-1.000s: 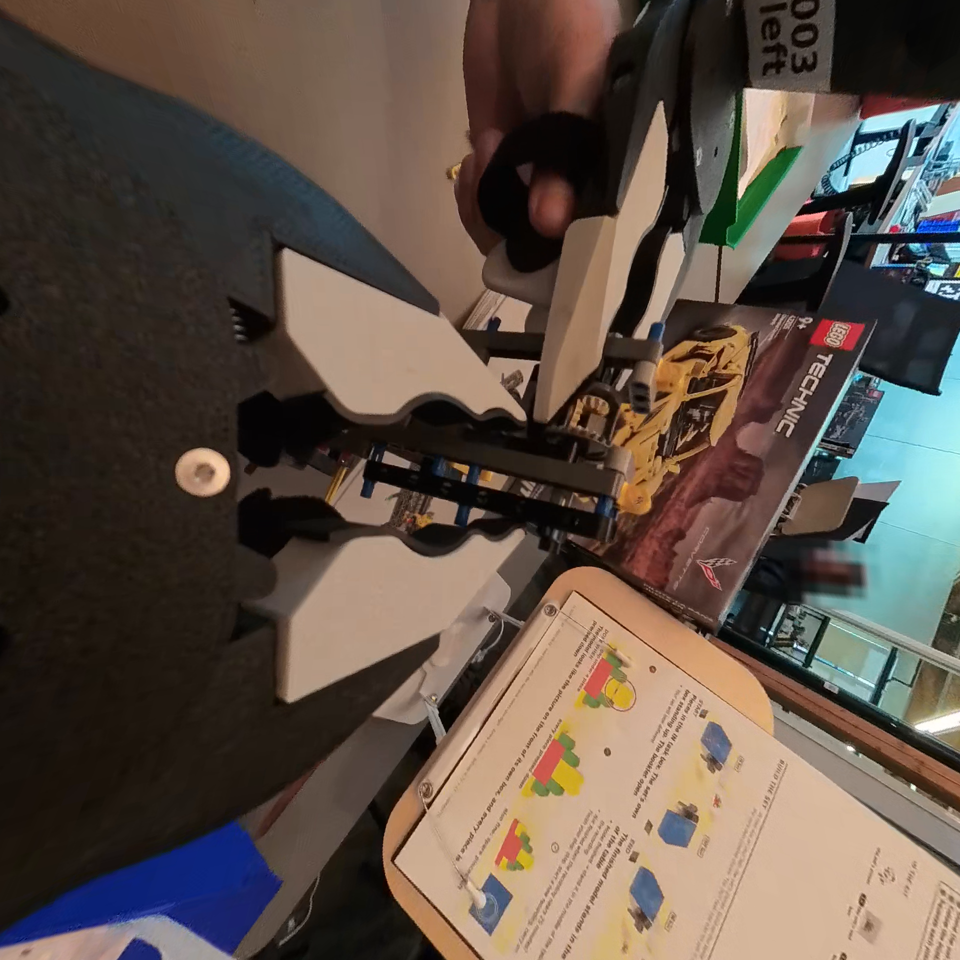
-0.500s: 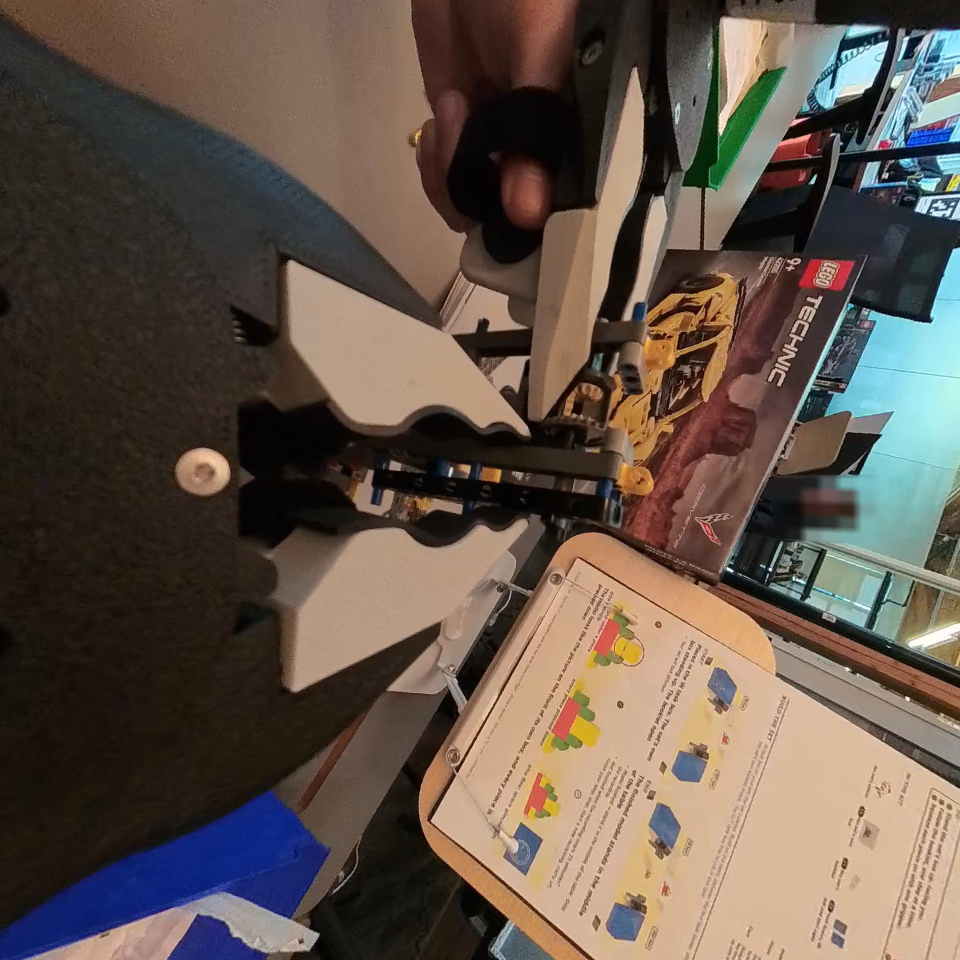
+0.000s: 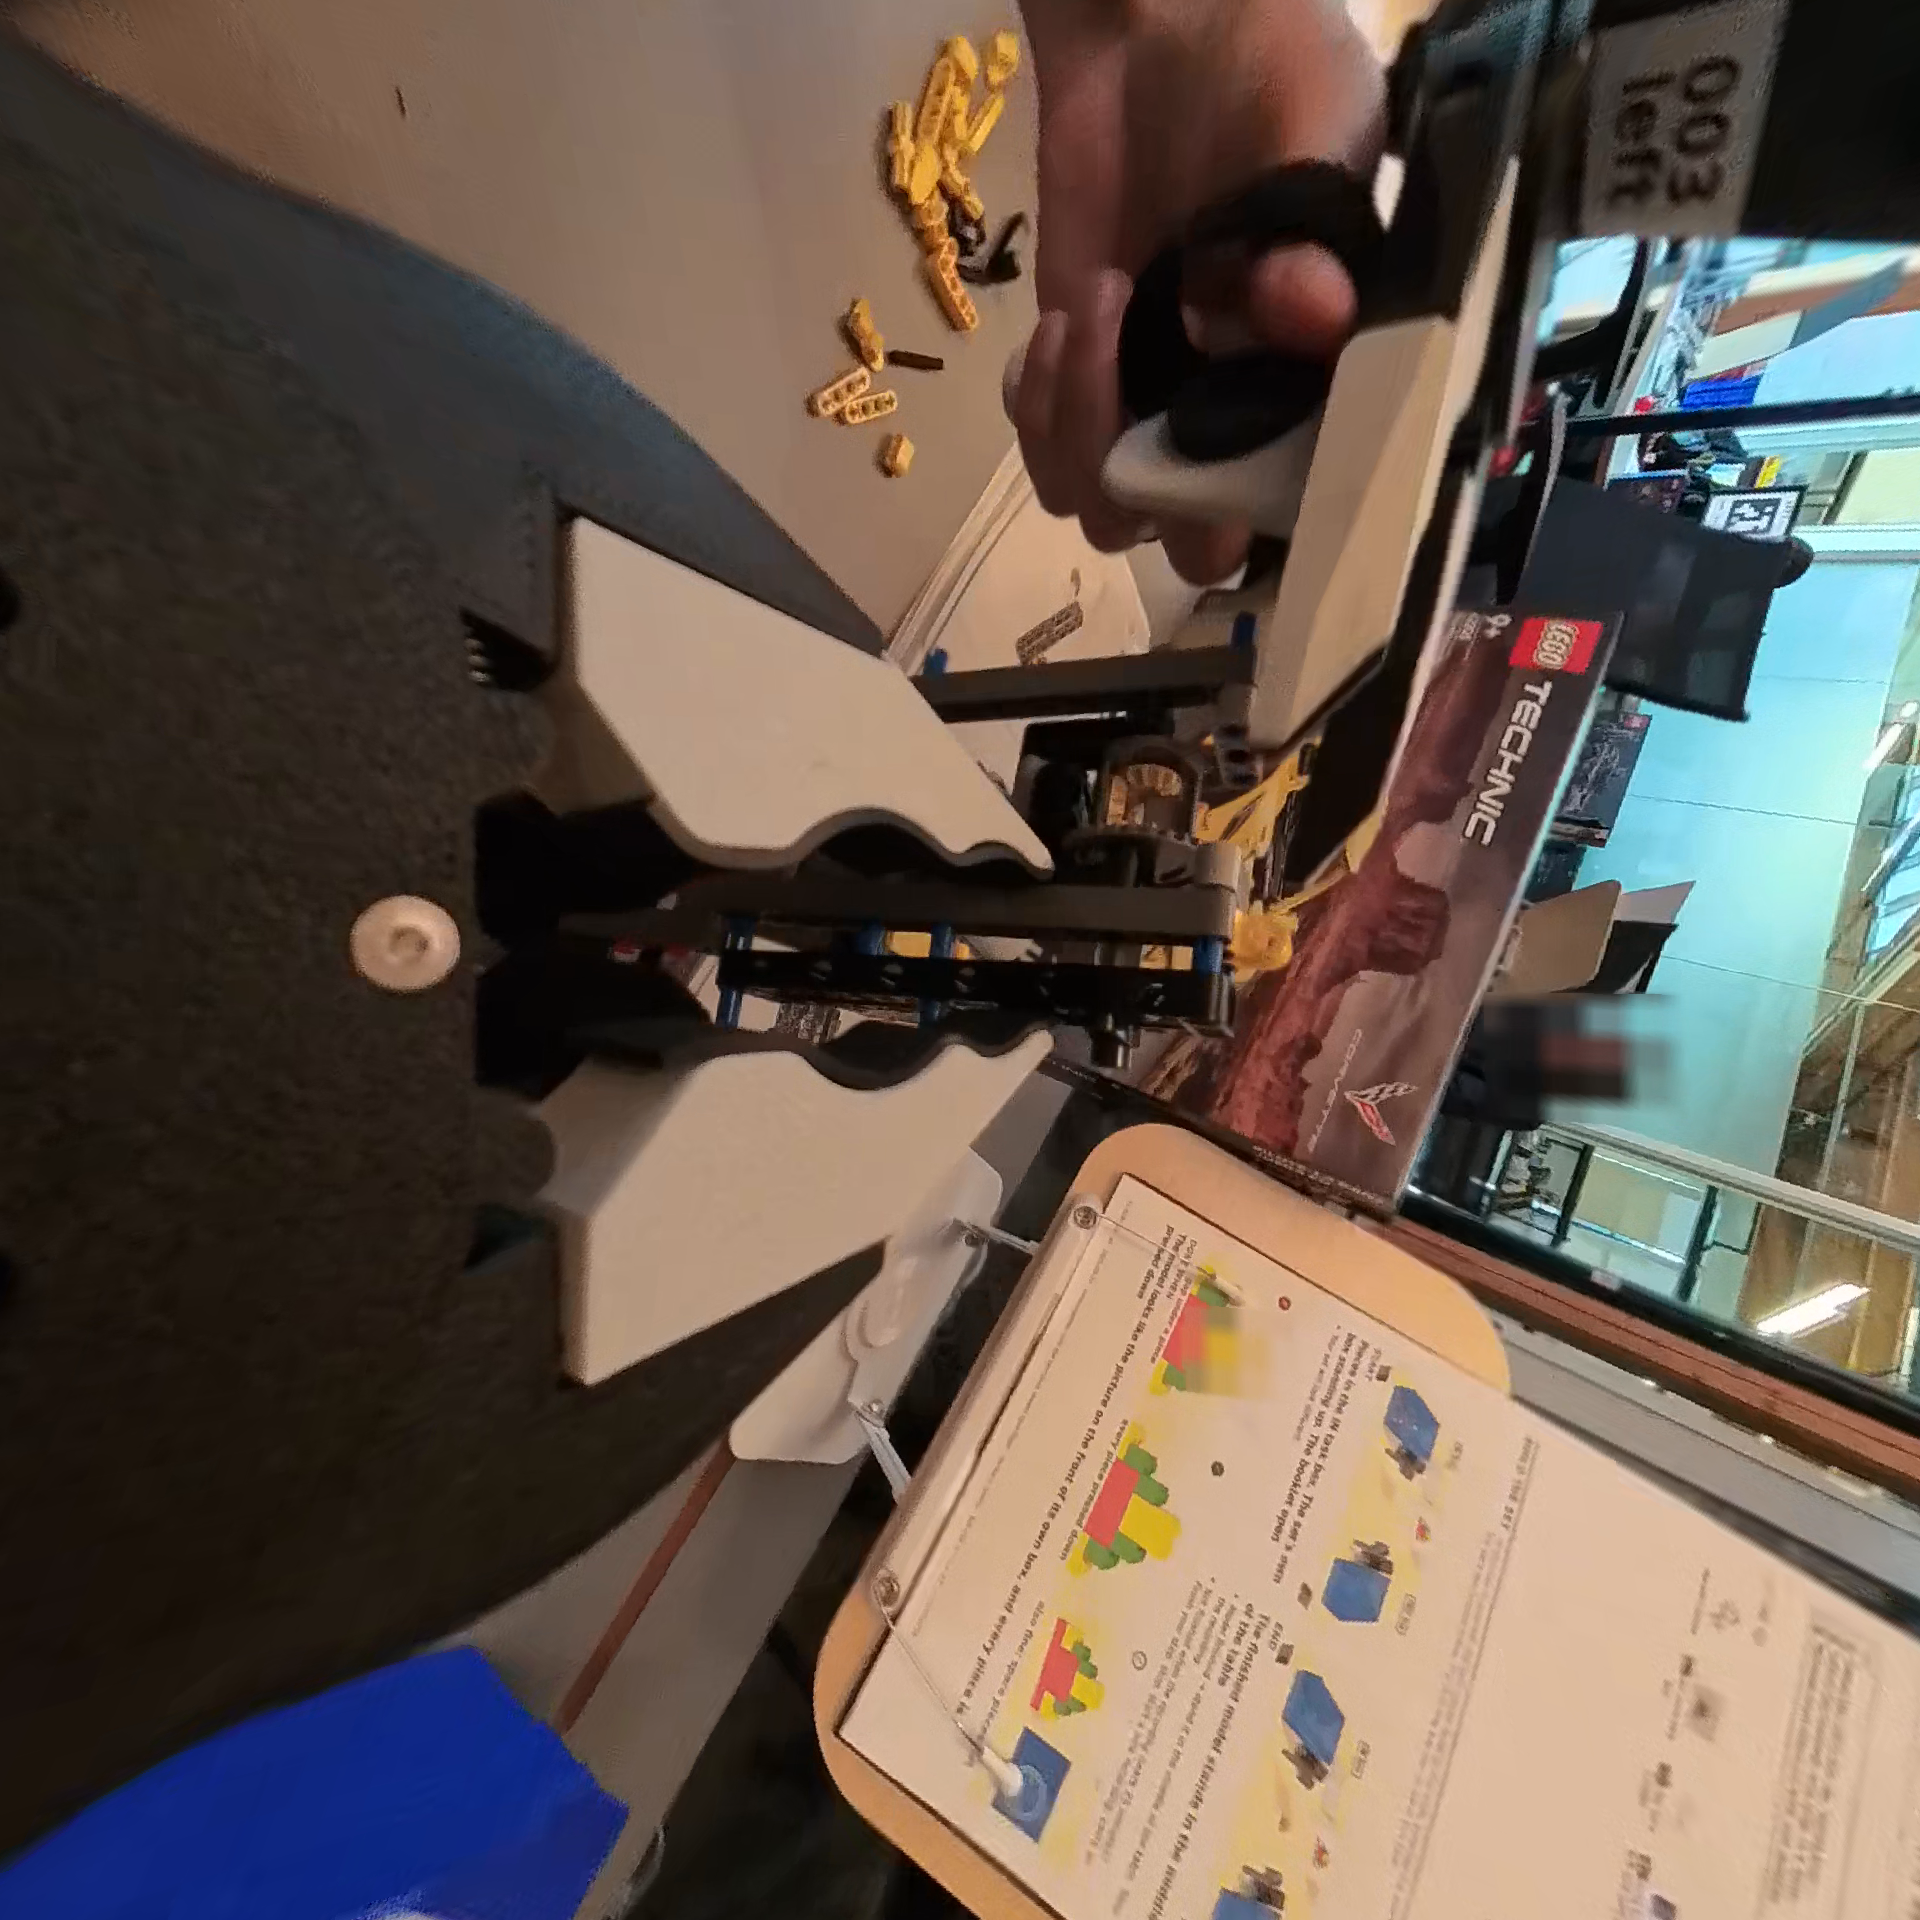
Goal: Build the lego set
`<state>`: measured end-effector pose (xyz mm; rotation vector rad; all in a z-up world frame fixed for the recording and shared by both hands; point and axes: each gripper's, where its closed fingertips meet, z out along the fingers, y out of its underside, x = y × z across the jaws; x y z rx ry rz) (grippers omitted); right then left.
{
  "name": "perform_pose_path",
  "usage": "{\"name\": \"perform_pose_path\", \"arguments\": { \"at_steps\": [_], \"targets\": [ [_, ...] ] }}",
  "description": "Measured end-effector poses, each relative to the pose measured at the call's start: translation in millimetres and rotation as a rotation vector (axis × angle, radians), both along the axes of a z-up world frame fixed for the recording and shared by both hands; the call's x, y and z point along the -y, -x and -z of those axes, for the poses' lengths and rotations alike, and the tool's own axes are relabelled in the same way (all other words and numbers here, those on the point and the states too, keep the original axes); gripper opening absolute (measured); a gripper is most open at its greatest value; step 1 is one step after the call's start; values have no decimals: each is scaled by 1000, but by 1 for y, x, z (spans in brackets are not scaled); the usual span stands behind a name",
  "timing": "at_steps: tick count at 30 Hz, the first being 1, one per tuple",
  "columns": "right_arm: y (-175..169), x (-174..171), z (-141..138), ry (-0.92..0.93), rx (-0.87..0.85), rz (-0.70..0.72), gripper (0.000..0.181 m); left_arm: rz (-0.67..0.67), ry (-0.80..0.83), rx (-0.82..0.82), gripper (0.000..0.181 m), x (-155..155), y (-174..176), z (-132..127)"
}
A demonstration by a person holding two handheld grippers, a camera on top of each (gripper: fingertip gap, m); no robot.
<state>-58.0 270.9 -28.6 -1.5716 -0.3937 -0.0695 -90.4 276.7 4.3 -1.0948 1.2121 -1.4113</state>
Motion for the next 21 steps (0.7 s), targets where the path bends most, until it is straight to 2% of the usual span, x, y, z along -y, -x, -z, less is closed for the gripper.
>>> {"name": "perform_pose_path", "arguments": {
  "at_steps": [5,6,7,9,11,13,14,17,21],
  "targets": [
    [23,8,3,-71,147,36,22,63,-102,-64,49,26,-7,11],
    [26,9,3,-77,162,36,23,53,-115,-72,41,25,-7,13],
    [28,11,4,-80,165,27,23,47,-123,-73,26,24,-6,14],
    [30,14,5,-62,155,-6,23,87,-128,-85,25,29,-3,15],
    [34,23,4,-12,162,-118,23,105,-177,-90,25,34,-1,16],
    [44,45,1,82,127,-365,38,148,-220,-85,25,44,3,16],
    [40,52,-6,111,90,-440,43,162,-239,-82,25,48,4,16],
    [42,69,-21,198,-1,-691,48,232,-293,-63,25,63,8,18],
    [54,67,-17,247,5,-847,40,279,-330,-70,26,74,12,20]
  ]
}}
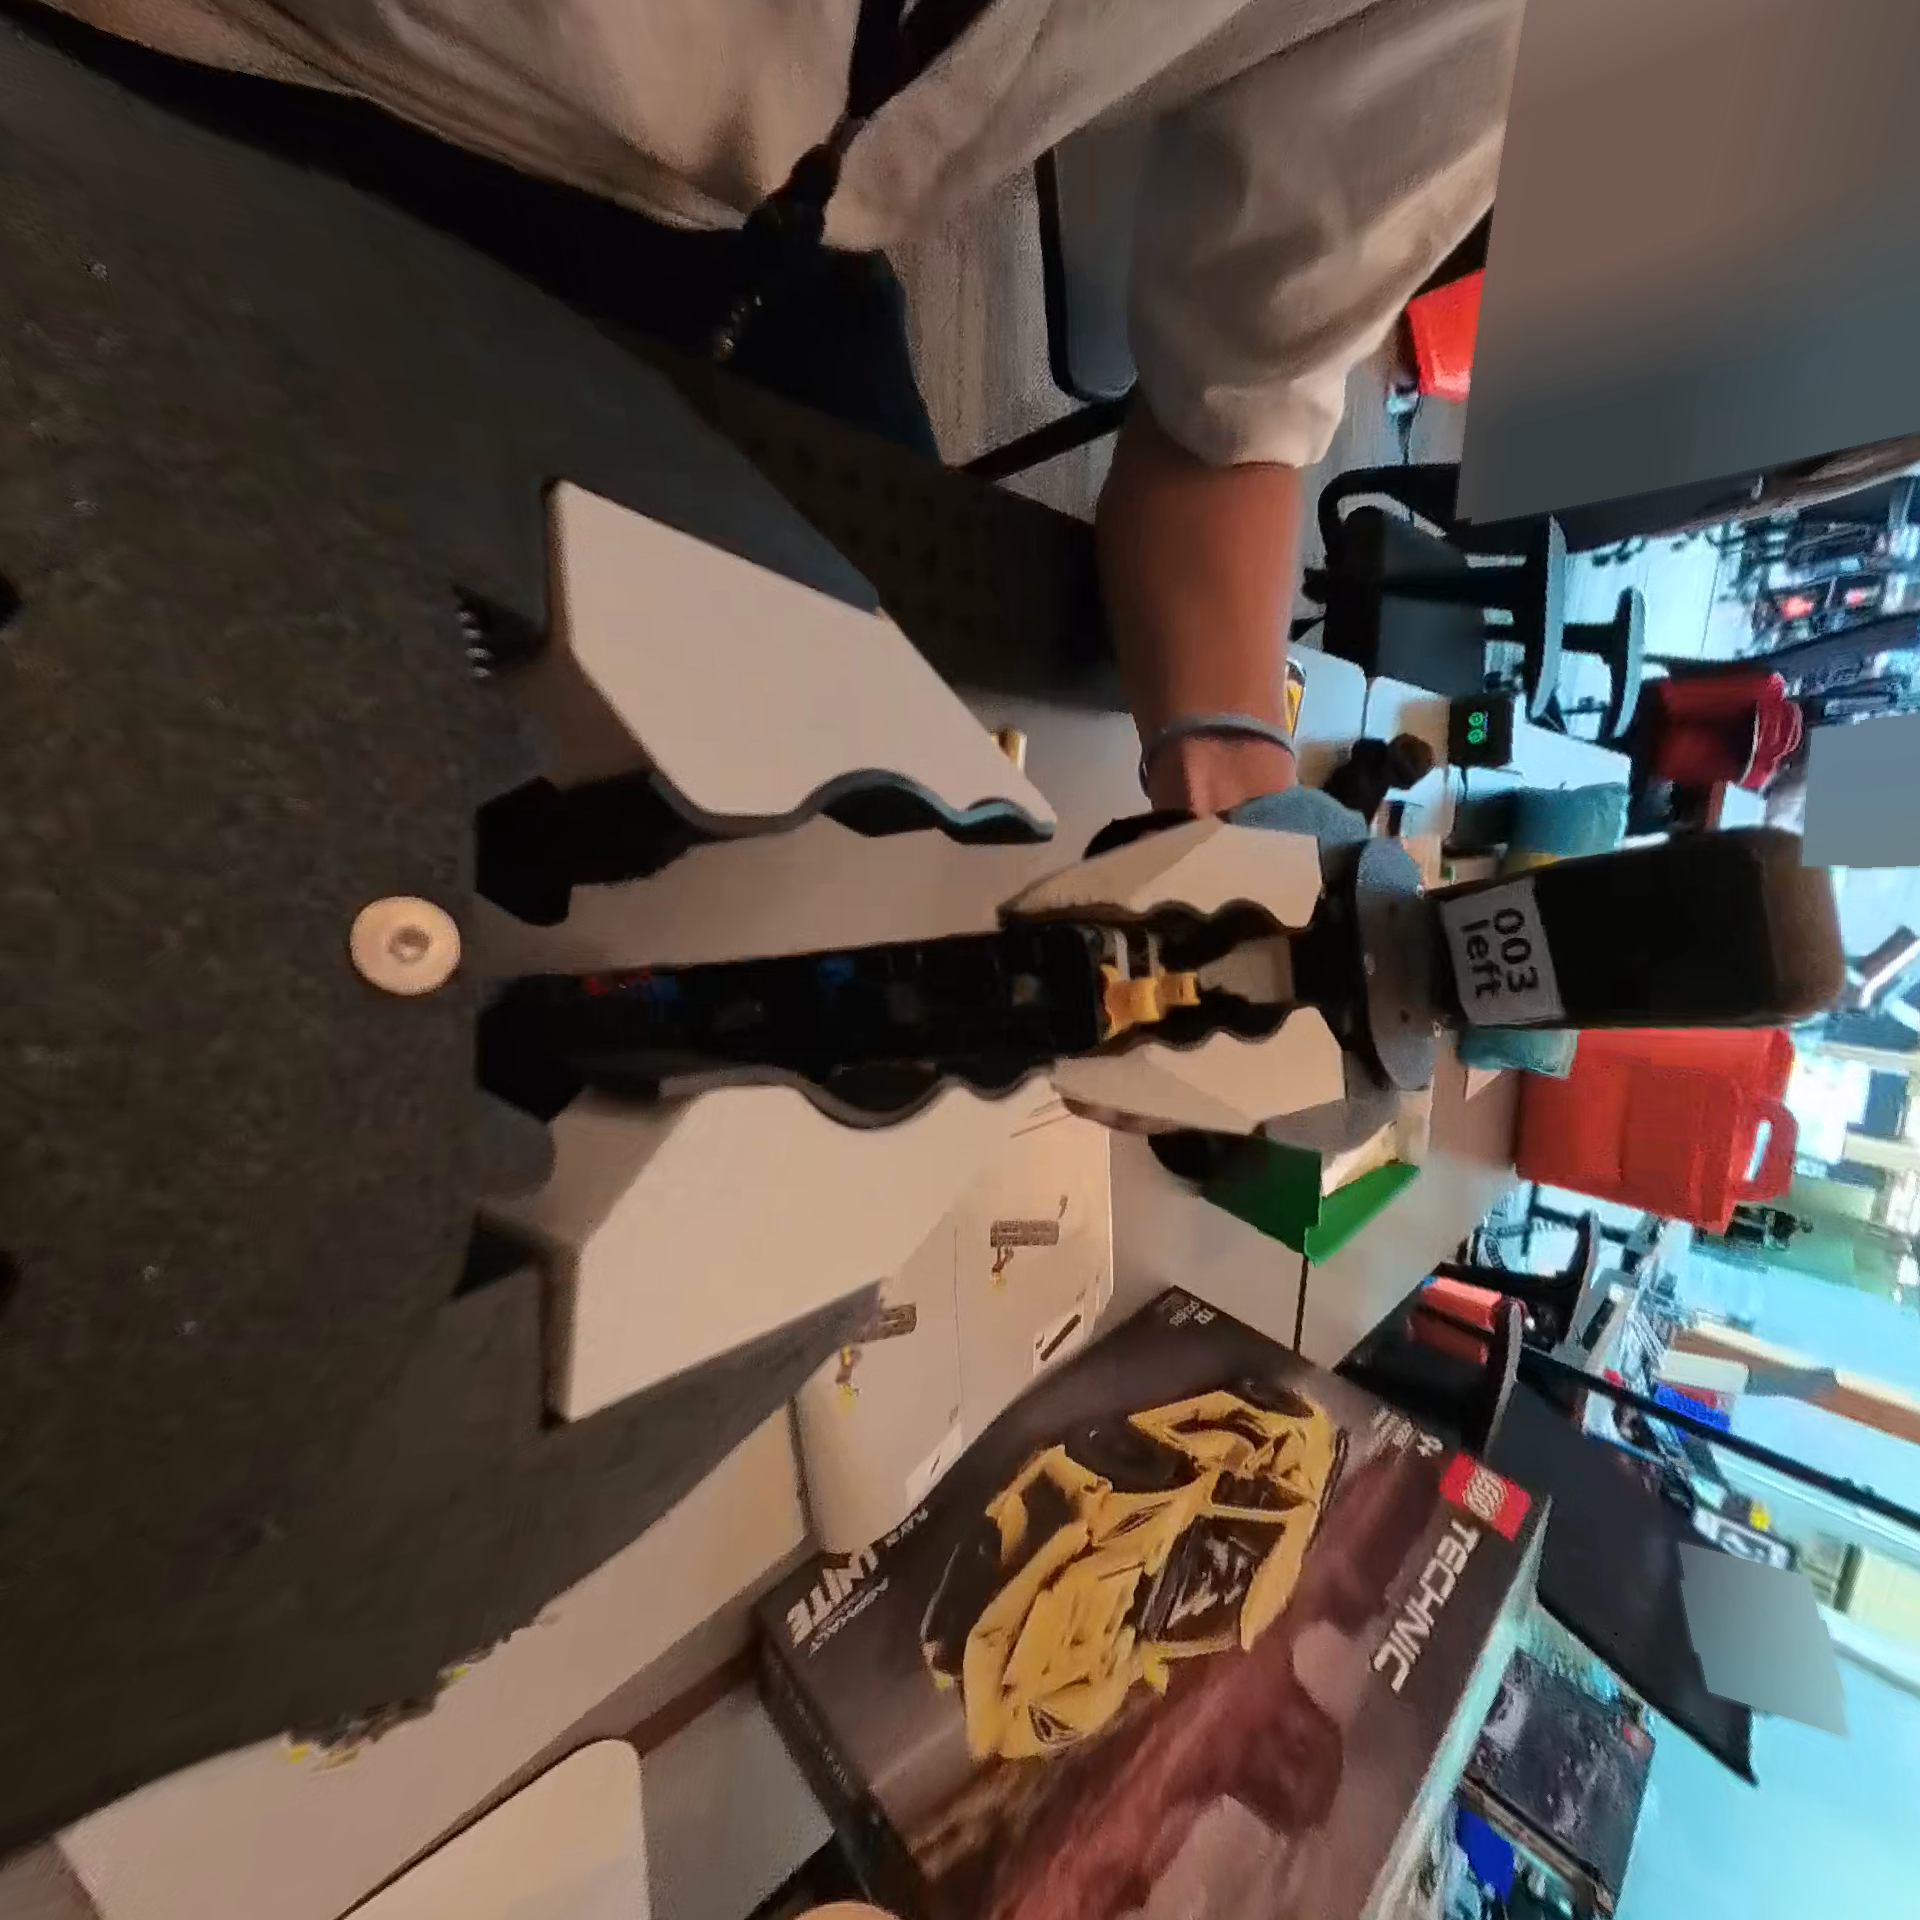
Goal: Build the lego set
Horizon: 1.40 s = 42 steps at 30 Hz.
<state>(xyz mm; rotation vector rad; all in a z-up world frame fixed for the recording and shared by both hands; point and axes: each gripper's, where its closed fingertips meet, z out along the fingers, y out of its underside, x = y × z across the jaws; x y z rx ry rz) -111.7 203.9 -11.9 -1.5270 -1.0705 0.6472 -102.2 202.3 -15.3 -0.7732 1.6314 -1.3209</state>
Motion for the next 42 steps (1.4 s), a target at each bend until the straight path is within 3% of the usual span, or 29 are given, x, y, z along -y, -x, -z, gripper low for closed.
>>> {"name": "perform_pose_path", "arguments": {
  "at_steps": [4,13,17,24,33,42],
  "targets": [
    [6,-5,-2,-43,14,-30,25,14,-18,-13,25,4,2,2],
    [7,-7,-1,-120,135,-11,24,6,-20,-5,25,2,2,1],
    [-2,-14,-3,-200,105,90,24,-58,-21,-3,25,-6,-5,1],
    [-1,-7,-1,-136,45,21,24,-15,-6,4,25,2,-5,2],
    [-3,-13,-2,-120,45,1,25,-53,32,8,24,-5,-8,-1],
    [-8,-22,-5,23,1,-14,24,-88,89,19,25,-13,-13,-4]
  ]
}}
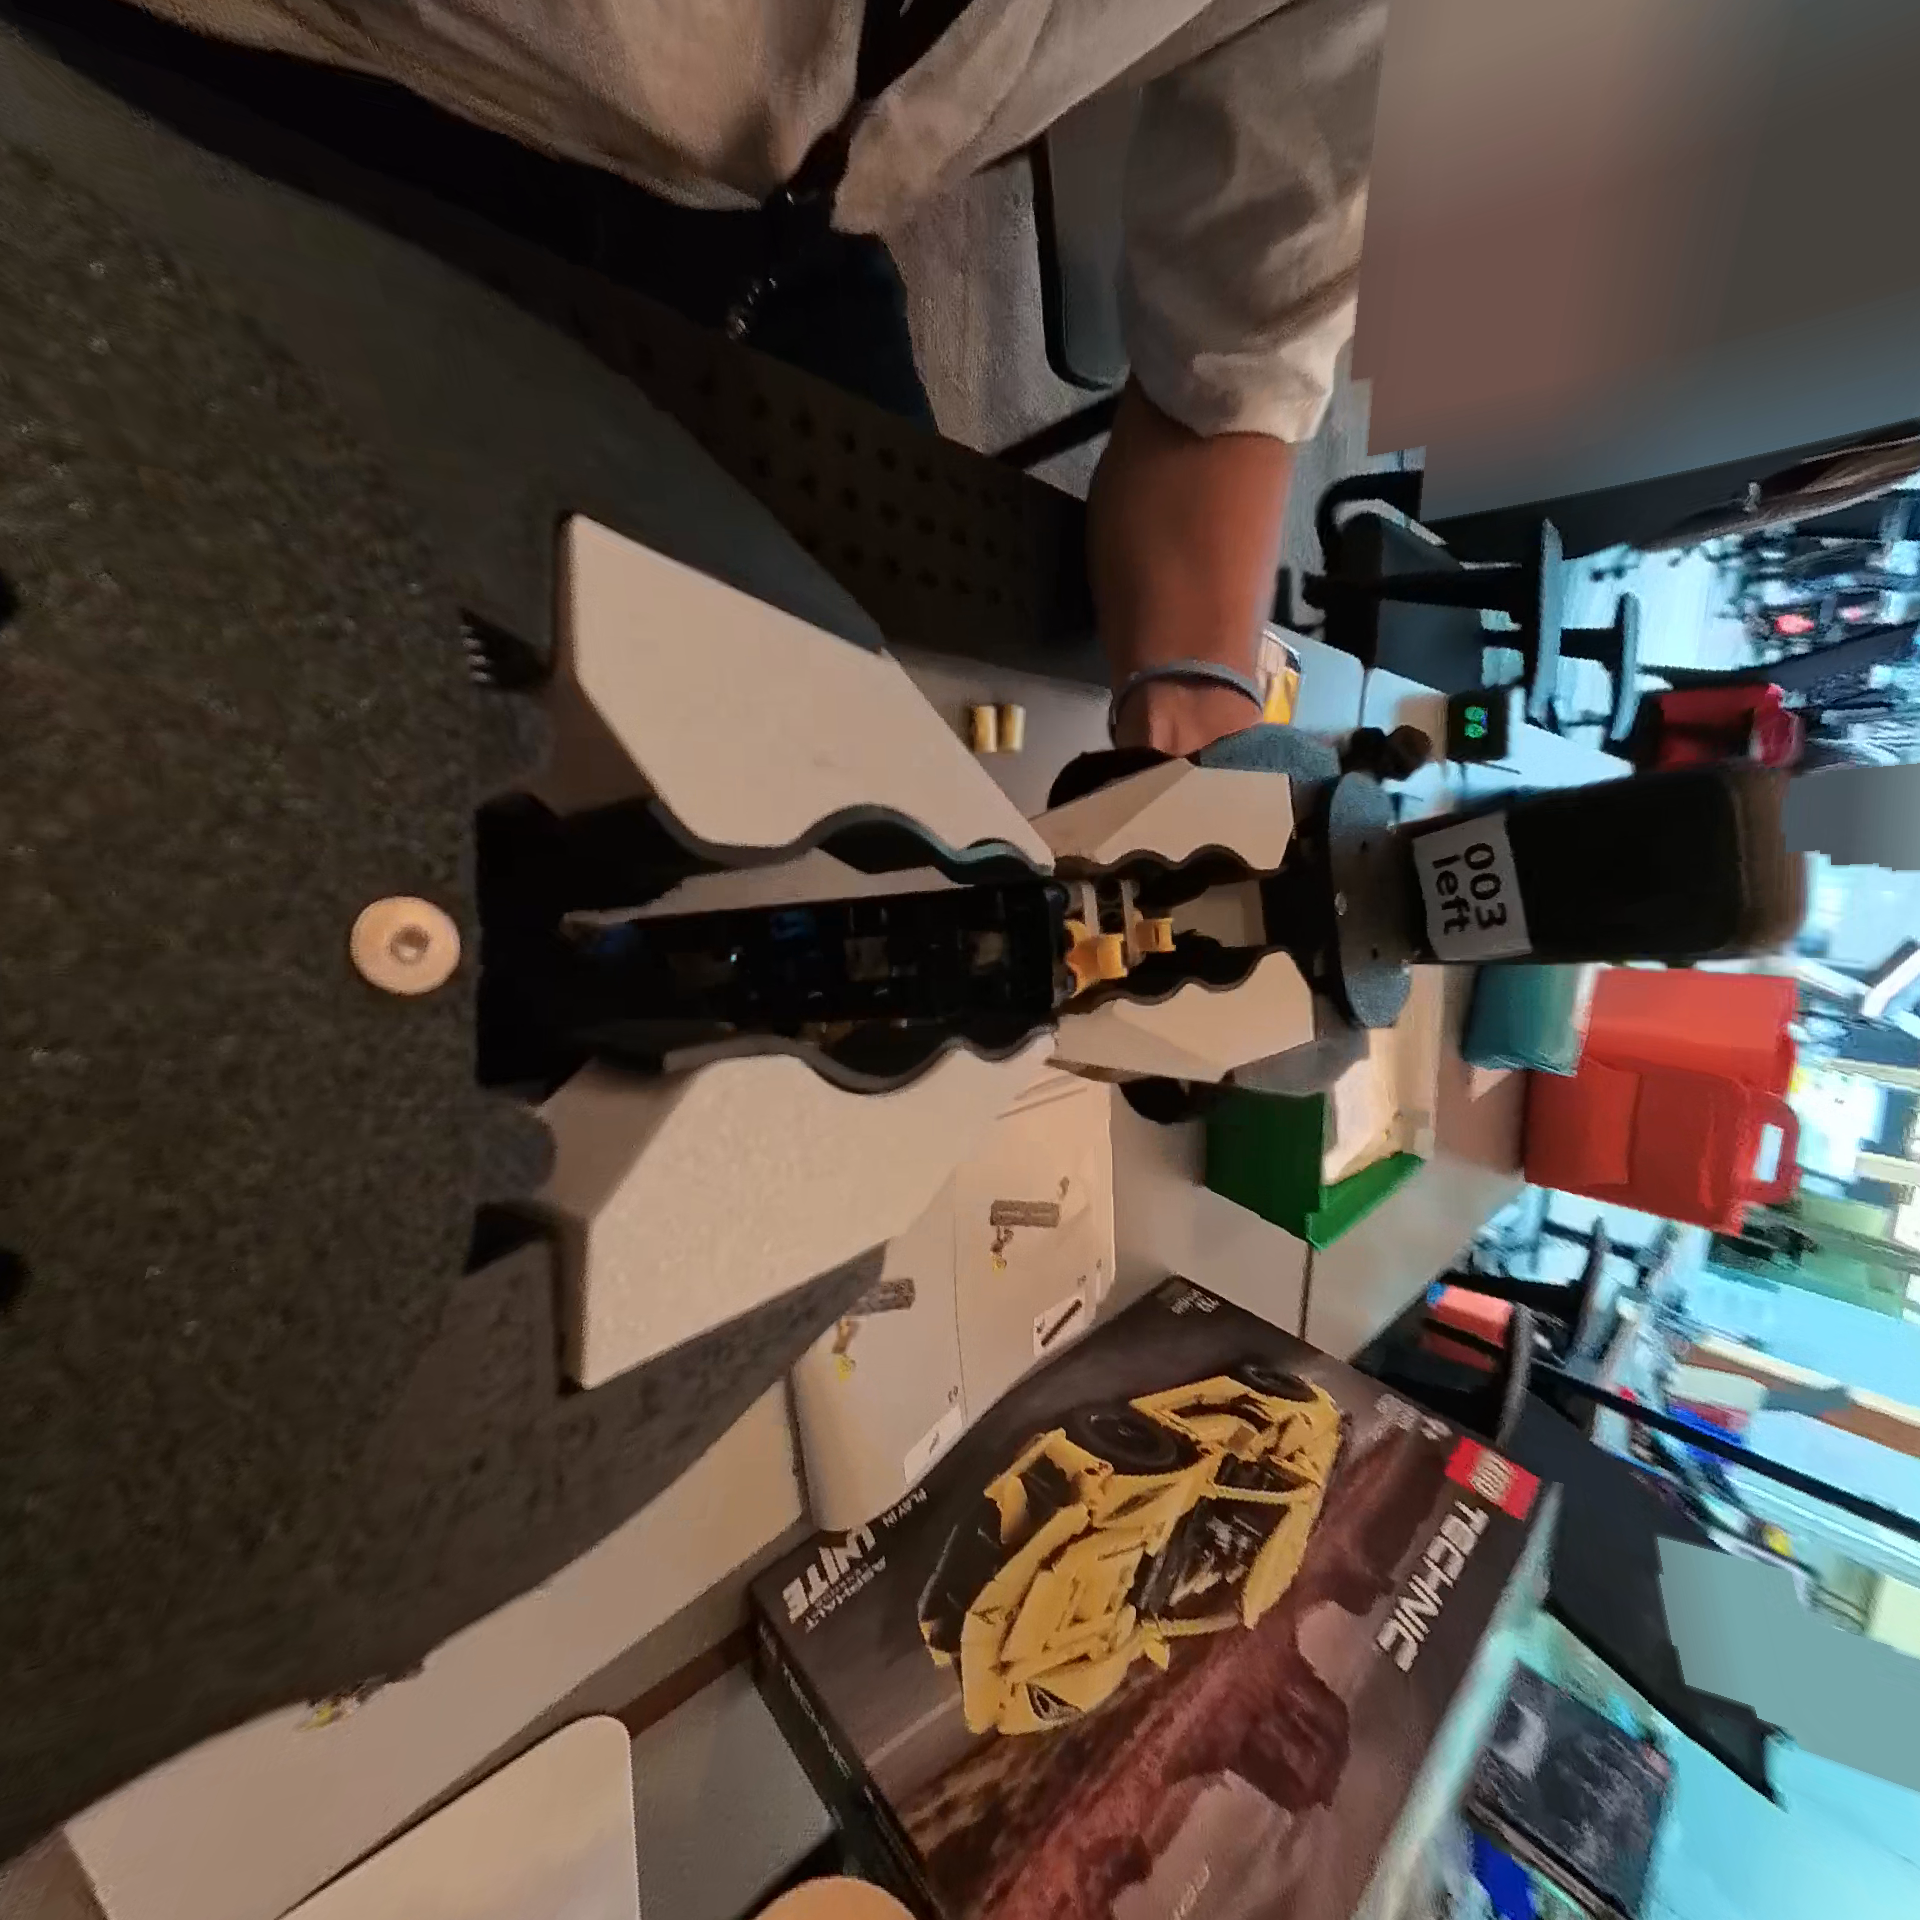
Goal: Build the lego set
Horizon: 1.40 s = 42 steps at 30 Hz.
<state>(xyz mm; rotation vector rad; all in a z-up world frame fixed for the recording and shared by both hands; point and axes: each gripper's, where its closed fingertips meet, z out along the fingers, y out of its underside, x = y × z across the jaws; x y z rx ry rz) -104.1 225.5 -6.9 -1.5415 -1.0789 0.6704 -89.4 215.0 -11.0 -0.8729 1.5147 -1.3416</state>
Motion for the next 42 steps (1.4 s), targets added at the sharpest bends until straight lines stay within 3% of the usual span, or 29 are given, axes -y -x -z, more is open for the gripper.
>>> {"name": "perform_pose_path", "arguments": {
  "at_steps": [5,11,17,25,30,32,37,39,42],
  "targets": [
    [17,-29,3,189,35,-76,24,-38,198,20,25,-30,16,1],
    [47,-58,15,328,-31,-119,24,-59,290,20,25,-58,45,15],
    [78,-68,28,353,-8,-127,27,-51,303,34,25,-68,70,28],
    [80,-67,23,358,-51,-135,49,-61,346,42,25,-80,72,32],
    [58,-65,5,136,-53,32,57,-70,350,41,25,-81,71,33],
    [42,-67,11,81,-24,140,54,-66,356,42,25,-81,71,33],
    [31,-58,48,83,79,200,60,-70,348,45,25,-79,70,32],
    [32,-55,48,59,80,209,57,-75,335,44,26,-78,70,32],
    [33,-62,43,-61,183,335,57,-95,320,36,26,-78,70,32]
  ]
}}
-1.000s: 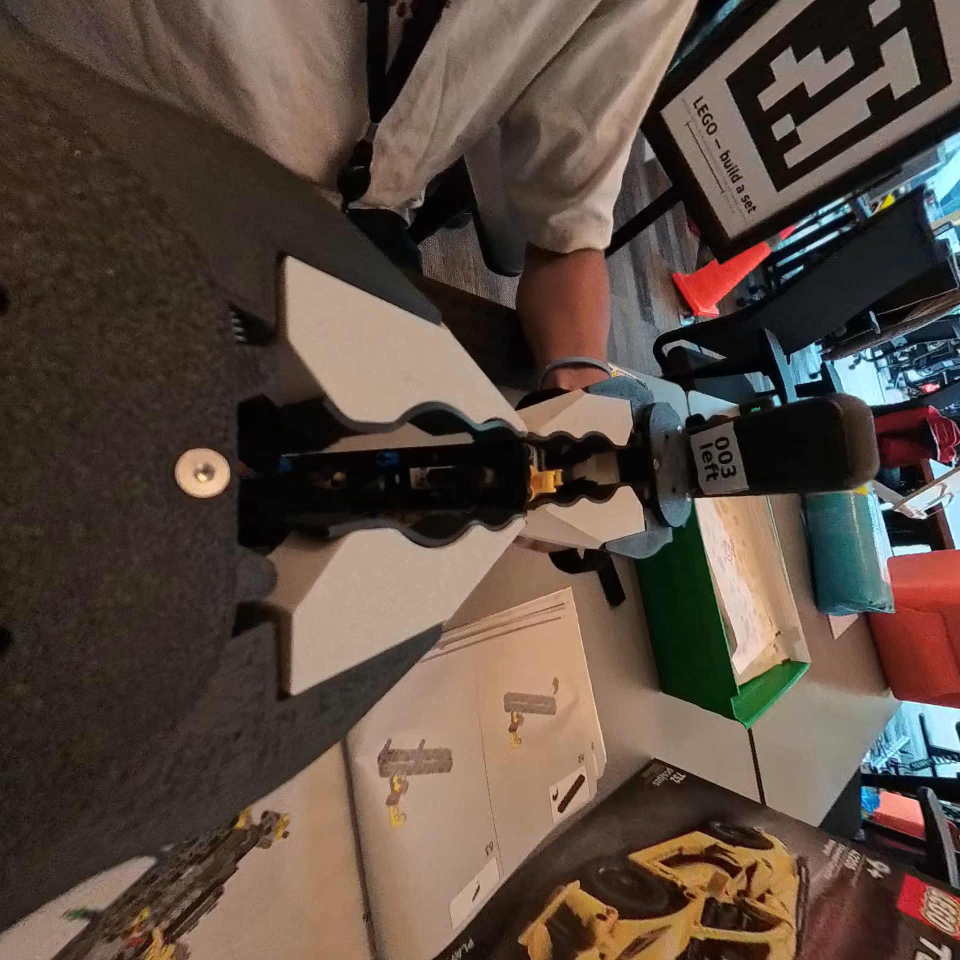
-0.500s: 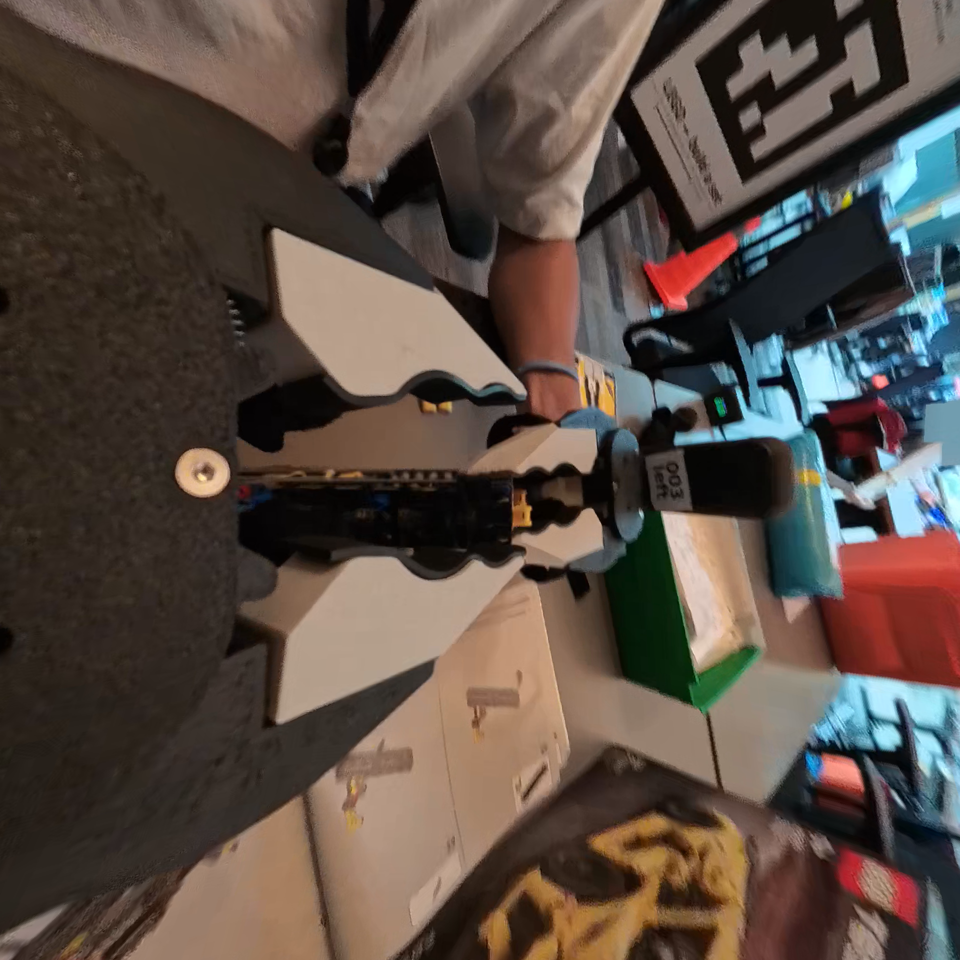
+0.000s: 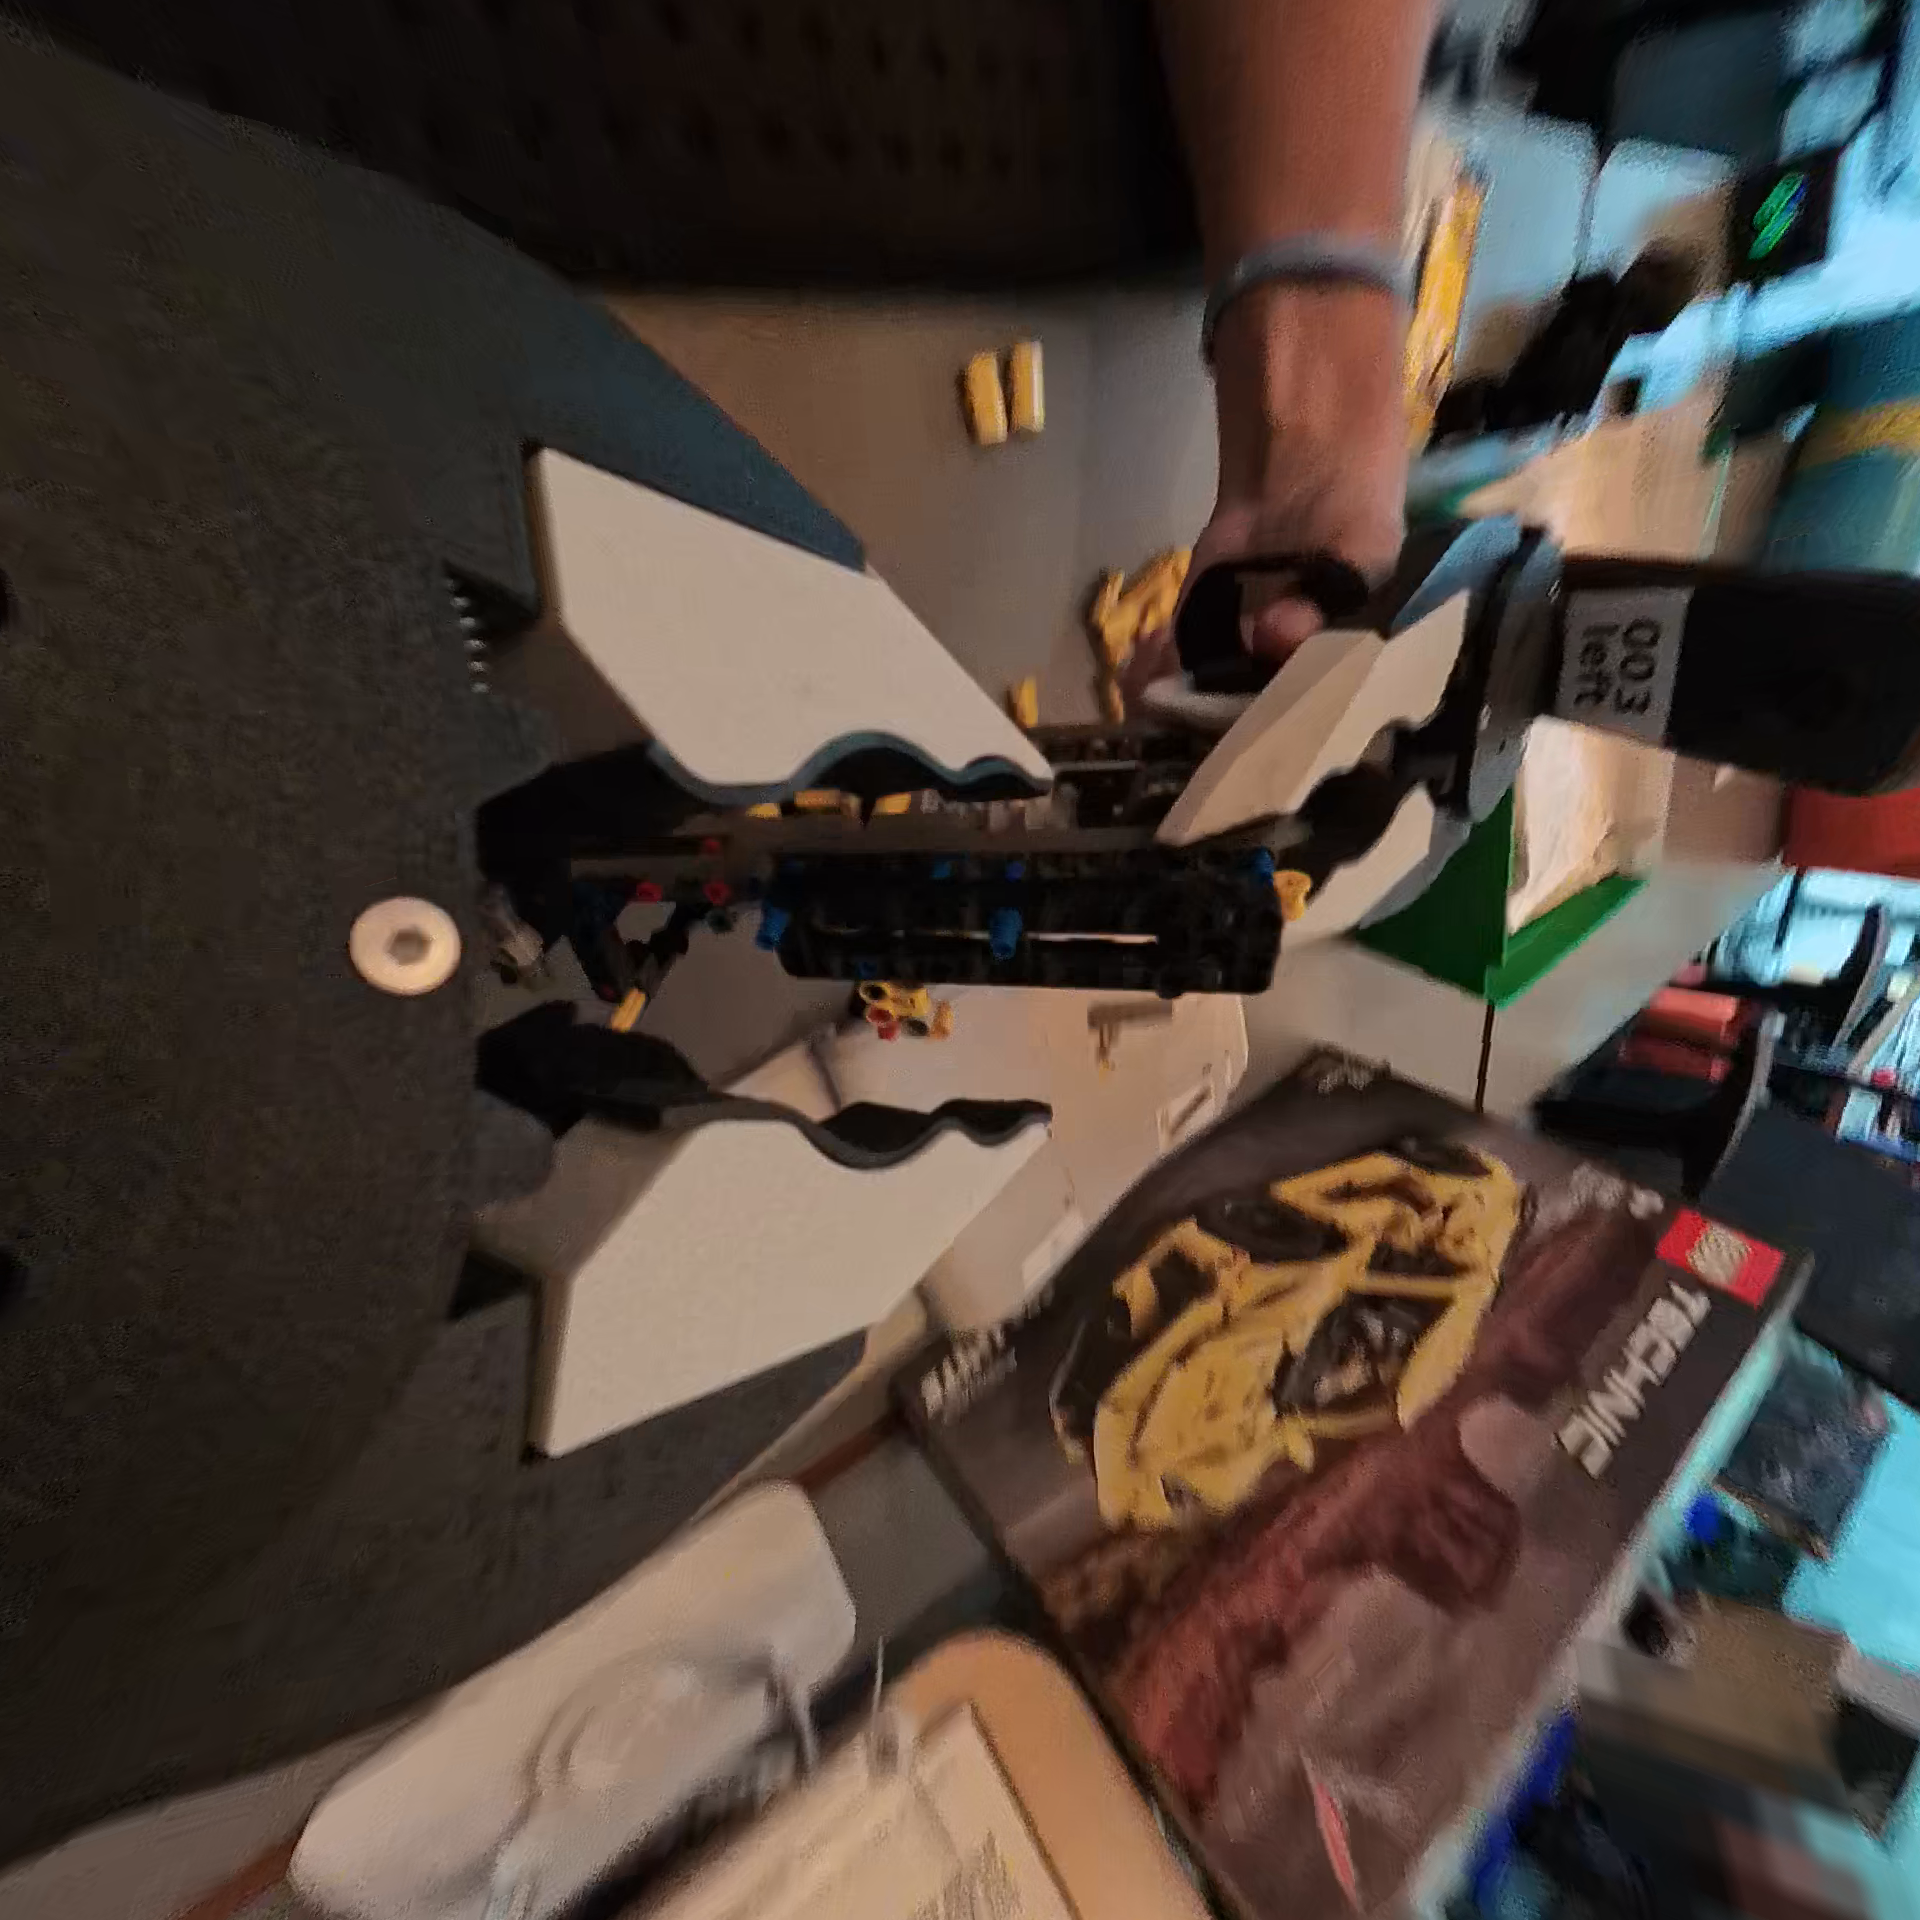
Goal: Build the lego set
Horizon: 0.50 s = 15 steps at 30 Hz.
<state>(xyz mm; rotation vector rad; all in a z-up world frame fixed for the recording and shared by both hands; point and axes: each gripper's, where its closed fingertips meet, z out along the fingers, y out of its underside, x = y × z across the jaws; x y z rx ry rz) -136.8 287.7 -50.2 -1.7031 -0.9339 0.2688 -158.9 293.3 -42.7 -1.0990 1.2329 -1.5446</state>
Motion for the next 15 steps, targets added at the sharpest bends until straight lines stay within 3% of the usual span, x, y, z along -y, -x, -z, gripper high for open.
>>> {"name": "perform_pose_path", "arguments": {
  "at_steps": [4,6,9,15],
  "targets": [
    [9,-4,-4,-231,257,177,56,-10,-9,-8,26,3,-1,-1],
    [12,-4,3,-243,331,204,57,-11,-4,-9,26,3,-2,-2],
    [15,-5,8,-226,333,216,57,-17,4,-14,25,3,-2,-2],
    [16,-8,16,-219,313,224,36,-26,5,-25,25,2,-2,-2]
  ]
}}
